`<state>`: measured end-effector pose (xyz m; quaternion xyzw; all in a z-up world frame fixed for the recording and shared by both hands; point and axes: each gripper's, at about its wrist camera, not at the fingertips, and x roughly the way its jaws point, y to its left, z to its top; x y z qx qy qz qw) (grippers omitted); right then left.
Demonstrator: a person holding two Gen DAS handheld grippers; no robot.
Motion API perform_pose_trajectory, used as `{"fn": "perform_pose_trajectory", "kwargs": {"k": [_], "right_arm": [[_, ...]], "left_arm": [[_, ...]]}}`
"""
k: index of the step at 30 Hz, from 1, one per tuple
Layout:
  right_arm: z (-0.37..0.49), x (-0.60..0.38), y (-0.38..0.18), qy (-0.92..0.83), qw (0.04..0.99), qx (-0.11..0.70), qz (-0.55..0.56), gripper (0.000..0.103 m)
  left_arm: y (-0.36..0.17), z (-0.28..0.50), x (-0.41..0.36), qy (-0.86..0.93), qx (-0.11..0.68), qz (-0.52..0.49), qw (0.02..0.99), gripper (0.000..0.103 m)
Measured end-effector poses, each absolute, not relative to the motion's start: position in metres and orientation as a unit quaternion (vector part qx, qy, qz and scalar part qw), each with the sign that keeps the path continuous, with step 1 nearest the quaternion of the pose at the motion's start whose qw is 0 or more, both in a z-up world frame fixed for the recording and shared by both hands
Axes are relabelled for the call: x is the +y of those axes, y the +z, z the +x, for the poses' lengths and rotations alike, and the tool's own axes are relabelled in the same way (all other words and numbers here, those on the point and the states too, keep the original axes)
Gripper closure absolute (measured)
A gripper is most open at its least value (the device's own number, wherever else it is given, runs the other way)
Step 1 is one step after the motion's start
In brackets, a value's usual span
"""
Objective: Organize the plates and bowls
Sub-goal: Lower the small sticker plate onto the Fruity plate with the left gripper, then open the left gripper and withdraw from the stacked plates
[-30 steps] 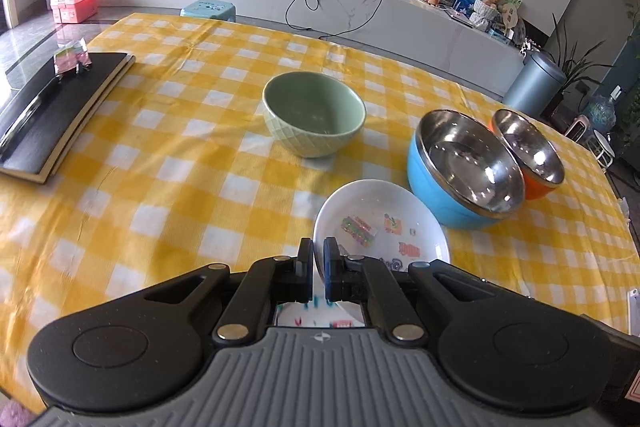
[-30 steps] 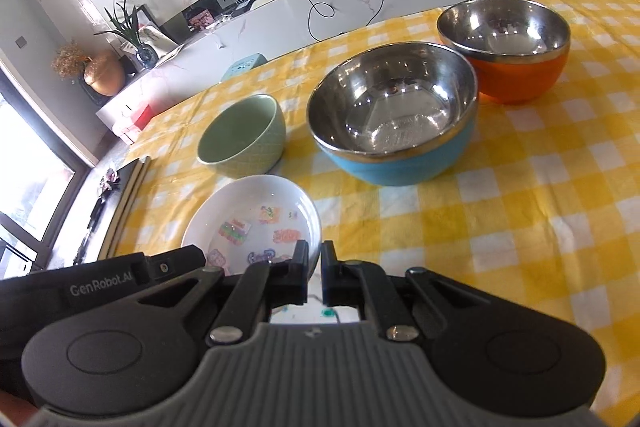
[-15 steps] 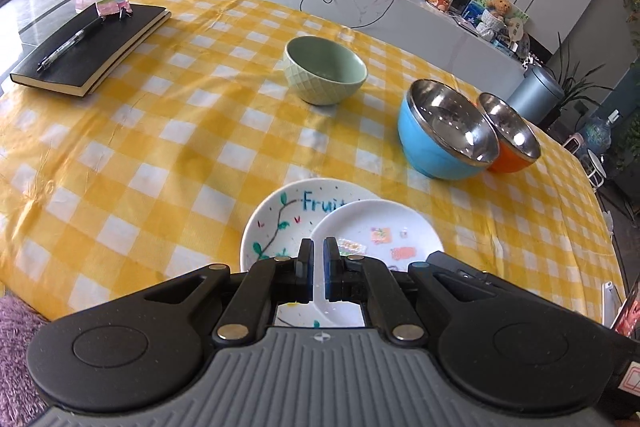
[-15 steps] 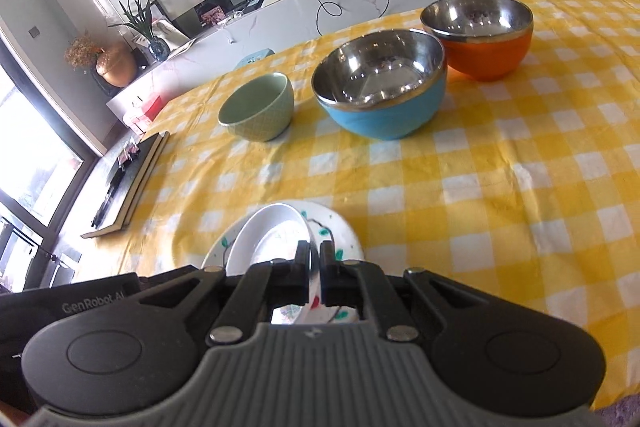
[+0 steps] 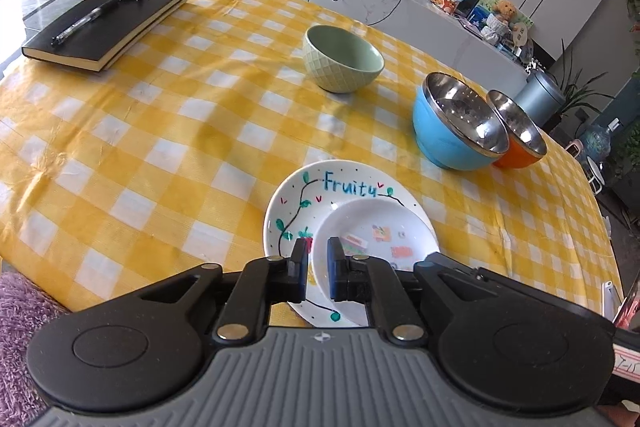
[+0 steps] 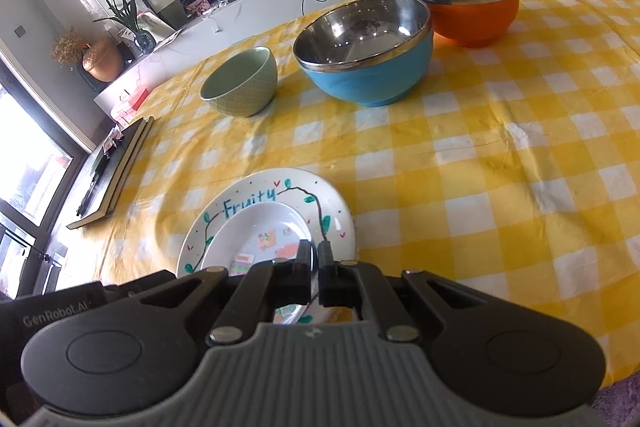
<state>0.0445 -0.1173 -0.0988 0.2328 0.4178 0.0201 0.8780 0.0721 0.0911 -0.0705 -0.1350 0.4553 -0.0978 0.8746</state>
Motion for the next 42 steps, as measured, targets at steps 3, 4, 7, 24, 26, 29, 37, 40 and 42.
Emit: {"fn": "perform_pose_trajectory", "kwargs": {"k": [3,4,7,24,26,29,37,40,42], "right_arm": [[0.048,-0.114,-0.101,0.018,0.877,0.419,0.234,0.103],[0.049,-0.114,-0.102,0.018,0.877,0.420,0.234,0.103],[0.052,-0.113,-0.104,0.016,0.876,0.422,0.235,0.103],[0.059,-0.111,-0.110,0.021,0.872,0.425,0.241,0.103],[0.059,-0.111,-0.110,0.026,0.872,0.425,0.242,0.103],[0.060,-0.112,-0.111,0.028,0.871,0.425,0.245,0.099],[0.051,-0.119,-0.096,0.031,0.884,0.397,0.244,0.076],[0.046,-0.124,-0.088,0.033,0.893,0.384,0.233,0.071],[0.042,-0.127,-0.082,0.039,0.900,0.372,0.223,0.062]], "left_arm": [[-0.075,0.073,0.090,-0.101,0.457,-0.133,0.874,0.086],[-0.077,0.074,0.090,-0.101,0.458,-0.135,0.873,0.086],[-0.081,0.077,0.091,-0.101,0.460,-0.139,0.871,0.086],[-0.091,0.087,0.089,-0.089,0.465,-0.131,0.871,0.093],[-0.091,0.087,0.090,-0.086,0.466,-0.130,0.871,0.093],[-0.090,0.086,0.090,-0.084,0.465,-0.126,0.872,0.093],[-0.076,0.080,0.086,-0.078,0.449,-0.113,0.883,0.078],[-0.067,0.076,0.081,-0.083,0.437,-0.104,0.889,0.069],[-0.062,0.073,0.077,-0.087,0.431,-0.098,0.893,0.064]]}}
